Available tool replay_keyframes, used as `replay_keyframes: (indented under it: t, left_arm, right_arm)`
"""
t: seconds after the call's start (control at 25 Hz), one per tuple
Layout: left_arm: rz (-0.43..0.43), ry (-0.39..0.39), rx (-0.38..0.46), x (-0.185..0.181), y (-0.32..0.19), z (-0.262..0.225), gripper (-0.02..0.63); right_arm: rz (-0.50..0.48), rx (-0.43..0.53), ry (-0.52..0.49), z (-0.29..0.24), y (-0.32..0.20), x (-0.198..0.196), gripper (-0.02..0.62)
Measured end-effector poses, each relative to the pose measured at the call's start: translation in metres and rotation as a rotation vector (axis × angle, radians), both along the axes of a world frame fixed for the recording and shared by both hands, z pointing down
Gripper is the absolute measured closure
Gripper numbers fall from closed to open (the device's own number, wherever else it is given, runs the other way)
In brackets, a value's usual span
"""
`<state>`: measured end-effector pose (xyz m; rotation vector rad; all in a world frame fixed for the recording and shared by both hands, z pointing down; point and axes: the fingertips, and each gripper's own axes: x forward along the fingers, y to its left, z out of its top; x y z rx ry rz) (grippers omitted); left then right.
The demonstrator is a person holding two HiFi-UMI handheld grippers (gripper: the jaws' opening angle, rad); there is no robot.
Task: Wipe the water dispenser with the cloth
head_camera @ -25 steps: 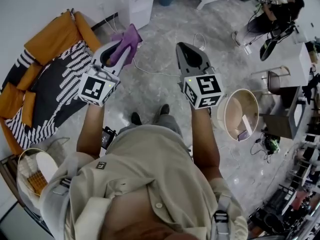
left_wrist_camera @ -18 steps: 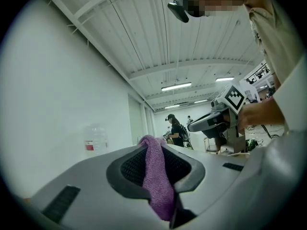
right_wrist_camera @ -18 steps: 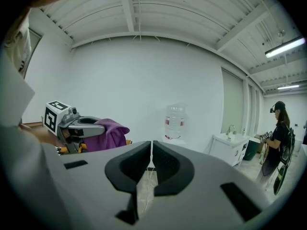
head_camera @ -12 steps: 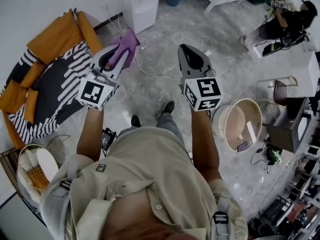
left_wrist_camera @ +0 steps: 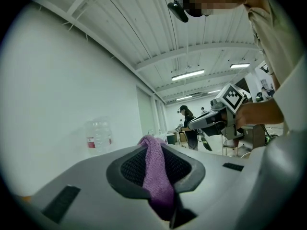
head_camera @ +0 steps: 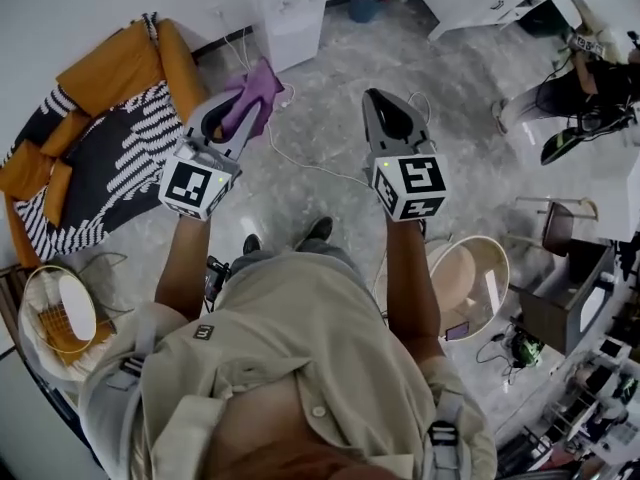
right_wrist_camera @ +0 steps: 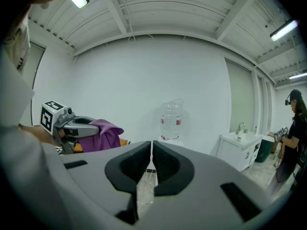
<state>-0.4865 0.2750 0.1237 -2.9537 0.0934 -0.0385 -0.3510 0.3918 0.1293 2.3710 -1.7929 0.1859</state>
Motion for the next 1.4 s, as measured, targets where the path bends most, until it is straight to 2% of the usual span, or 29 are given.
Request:
replay_keyframes:
  t: [0.28,0.52,0.72,1.0,1.24,1.4]
  left_arm:
    - [-0.070,-0.037,0.030,0.051,0.000,0.001,0.522]
    - [-0.063,-0.067,0.035,0.090,-0.014,0.004,0.522]
    - [-0.022,-0.070,0.023,0.138,-0.041,0.015,0.522]
    - [0.085,-0.048,0.000,0.219,-0.086,0.017,0.522]
    - [0.136,-0.035,-0.042,0.269,-0.137,0.021,0.522]
    - [0.140,-0.031,-0.050,0.285,-0.178,0.023,0.522]
  right_arm:
    - [-0.060,0.013,-0.041,0.014,-0.005,0.058,0.568]
    - [-0.047,0.009,-0.075,0.025,-0.012,0.093,0.568]
    - [0.009,-0.007,-0.081,0.035,-0.025,0.132,0.568]
    - [0.111,-0.027,-0.058,0.029,-0.057,0.196,0.568]
    - [0.159,-0.063,-0.037,0.022,-0.101,0.236,0.568]
    - [0.157,-0.081,-0.034,0.023,-0.142,0.250,0.568]
